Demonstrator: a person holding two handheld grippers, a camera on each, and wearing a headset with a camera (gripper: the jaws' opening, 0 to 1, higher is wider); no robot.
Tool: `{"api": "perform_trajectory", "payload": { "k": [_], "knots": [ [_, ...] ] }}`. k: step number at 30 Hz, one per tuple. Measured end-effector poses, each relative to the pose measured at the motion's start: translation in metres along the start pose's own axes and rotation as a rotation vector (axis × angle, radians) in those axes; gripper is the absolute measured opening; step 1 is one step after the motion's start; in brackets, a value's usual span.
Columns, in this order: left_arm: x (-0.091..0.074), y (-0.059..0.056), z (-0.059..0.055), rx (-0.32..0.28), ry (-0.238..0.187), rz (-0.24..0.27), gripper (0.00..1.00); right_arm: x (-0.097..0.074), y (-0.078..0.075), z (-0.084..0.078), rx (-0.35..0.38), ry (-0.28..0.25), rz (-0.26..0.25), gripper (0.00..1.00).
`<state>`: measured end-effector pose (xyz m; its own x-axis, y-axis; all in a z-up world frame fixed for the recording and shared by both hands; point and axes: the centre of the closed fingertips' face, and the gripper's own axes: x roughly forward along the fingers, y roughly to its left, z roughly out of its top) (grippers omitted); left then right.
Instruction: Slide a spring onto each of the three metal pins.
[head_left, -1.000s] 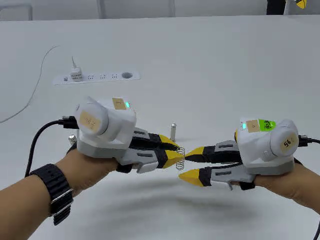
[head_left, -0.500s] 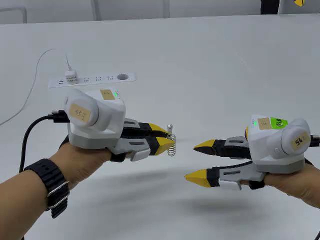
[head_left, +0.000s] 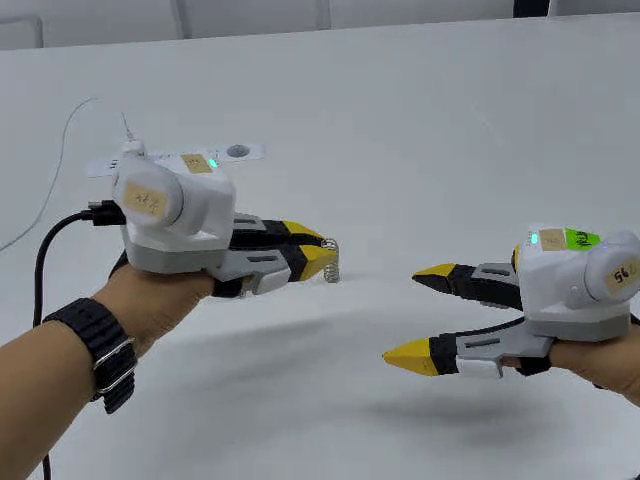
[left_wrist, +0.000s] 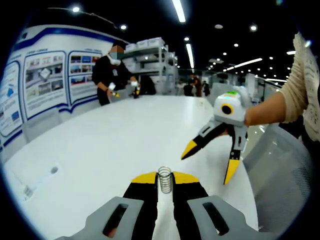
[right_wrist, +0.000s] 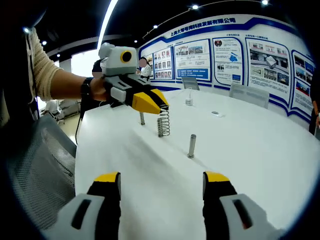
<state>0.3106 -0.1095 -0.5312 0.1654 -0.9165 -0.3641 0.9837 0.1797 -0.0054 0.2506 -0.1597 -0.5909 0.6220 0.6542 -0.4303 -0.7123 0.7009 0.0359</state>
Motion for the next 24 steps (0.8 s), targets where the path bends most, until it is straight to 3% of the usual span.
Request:
{"api": "perform_trajectory", "payload": {
  "k": [11,24],
  "knots": [
    [0.006,0.016,0.008,0.004,0.004,0.044,0.09,-0.007,-0.007,0.000,0.030,-0.031,-0.051,0.78],
    [0.020,0.036,0.013,0.013,0.024,0.092,0.09,-0.012,-0.010,-0.004,0.048,-0.042,-0.067,0.78]
  ]
}}
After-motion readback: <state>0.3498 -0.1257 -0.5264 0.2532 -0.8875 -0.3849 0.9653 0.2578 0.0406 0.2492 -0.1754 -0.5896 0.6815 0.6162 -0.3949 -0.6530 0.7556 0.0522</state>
